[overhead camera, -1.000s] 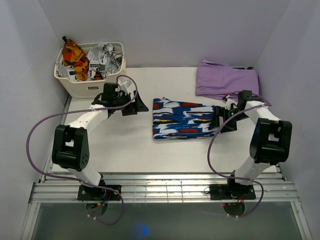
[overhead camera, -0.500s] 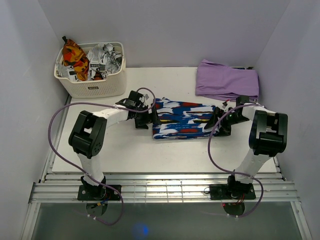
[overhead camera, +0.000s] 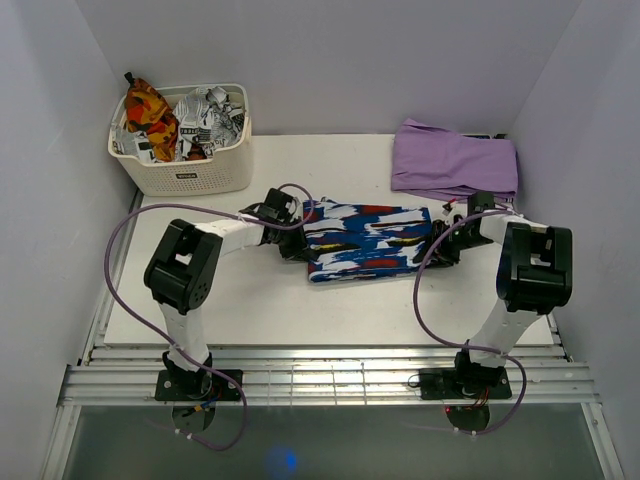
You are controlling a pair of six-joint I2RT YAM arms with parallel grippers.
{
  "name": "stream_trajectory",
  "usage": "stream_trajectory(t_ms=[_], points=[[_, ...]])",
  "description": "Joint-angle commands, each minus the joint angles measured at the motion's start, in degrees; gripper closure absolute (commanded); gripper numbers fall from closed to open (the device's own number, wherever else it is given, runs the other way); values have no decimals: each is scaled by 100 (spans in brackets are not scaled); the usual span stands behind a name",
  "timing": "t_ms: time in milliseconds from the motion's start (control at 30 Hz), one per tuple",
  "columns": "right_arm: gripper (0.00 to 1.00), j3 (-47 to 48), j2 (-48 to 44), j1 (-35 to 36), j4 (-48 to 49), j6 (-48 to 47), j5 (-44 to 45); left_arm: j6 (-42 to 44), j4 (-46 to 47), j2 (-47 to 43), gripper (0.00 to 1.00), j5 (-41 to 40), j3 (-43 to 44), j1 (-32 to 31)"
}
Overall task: Fold and stack the trousers
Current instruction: Neatly place the folded trousers to the corner
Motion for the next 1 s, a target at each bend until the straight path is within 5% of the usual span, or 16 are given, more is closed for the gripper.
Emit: stream_trajectory(t_ms=[0, 33, 333, 567, 967], points=[[83, -39, -368, 40, 363, -213, 536, 75, -344, -238, 99, -313, 195, -390], [92, -21, -438, 40, 354, -248, 545, 128, -405, -247, 100, -427, 300, -469], [92, 444, -1554, 40, 301, -1020, 1055, 848, -336, -536, 100, -1184, 1292, -514], [92, 936, -2275, -179, 863, -1250, 1590, 1814, 735, -161, 100, -1395, 2462, -786], [92, 2641, -879, -1058, 2418, -1048, 2092, 2441, 3636, 2326, 100, -1378, 5256, -997]])
